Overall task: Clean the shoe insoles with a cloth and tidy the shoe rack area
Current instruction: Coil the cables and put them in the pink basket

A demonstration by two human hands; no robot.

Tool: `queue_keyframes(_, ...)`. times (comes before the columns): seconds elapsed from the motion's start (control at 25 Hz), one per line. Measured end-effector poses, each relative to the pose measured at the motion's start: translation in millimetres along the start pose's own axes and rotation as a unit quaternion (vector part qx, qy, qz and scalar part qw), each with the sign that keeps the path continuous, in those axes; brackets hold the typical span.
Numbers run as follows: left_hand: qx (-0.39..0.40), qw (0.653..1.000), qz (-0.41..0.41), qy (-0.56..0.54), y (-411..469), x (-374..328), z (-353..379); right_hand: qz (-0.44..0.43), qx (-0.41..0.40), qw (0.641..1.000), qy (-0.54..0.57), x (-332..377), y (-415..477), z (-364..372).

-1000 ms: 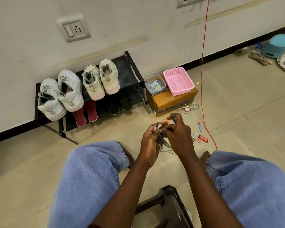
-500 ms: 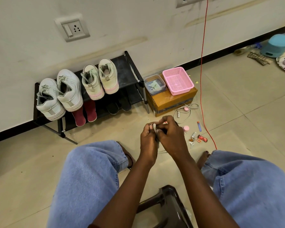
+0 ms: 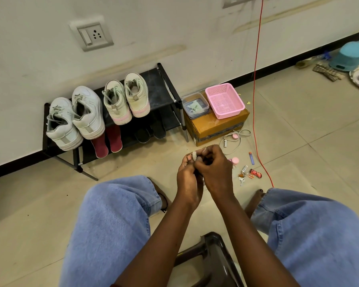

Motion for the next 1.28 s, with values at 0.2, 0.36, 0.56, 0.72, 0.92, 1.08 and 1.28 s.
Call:
queue_keyframes(0.2,0.064,0.993,0.012,-0.1,-7.2,-0.8,11.8,0.012,-0.006,1.0,0.004,-0.9,3.4,-3.0)
queue_keyframes(0.36,0.089,0.992,0.031,-0.089,-9.7,1.4,13.5,0.011,-0.011,0.999,0.049,-4.3,5.3,-3.9)
queue_keyframes(0.56,0.014,0.997,0.022,-0.071,-2.0,-6.4,10.3,0.035,0.003,0.99,0.136,-10.0,2.9,10.7)
queue_keyframes(0.72,-0.003,0.993,0.01,-0.119,8.3,-16.1,1.7,0.045,0.112,0.983,0.14,-12.0,-3.5,26.4)
queue_keyframes(0.92,-0.033,0.991,0.039,-0.124,23.6,-29.3,-23.8,0.012,0.199,0.98,-0.025,-18.7,-2.7,27.8)
queue_keyframes(1.08,-0.06,0.995,0.036,-0.067,26.6,-31.2,-33.1,0.024,0.291,0.956,-0.03,-21.0,-2.1,22.1)
queue_keyframes(1.28,-0.101,0.994,0.028,-0.007,32.5,-41.1,-50.3,0.136,0.47,0.868,0.08,-34.0,-18.0,11.0)
Point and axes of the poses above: each hand's wrist, its own y-axis towards the middle knuckle, its own z-axis out of the palm, x = y × z, the point moved 6 cm from there along y, towards the middle knuckle, and after that the axes turned 3 degrees about x, right-handed, at the moved point
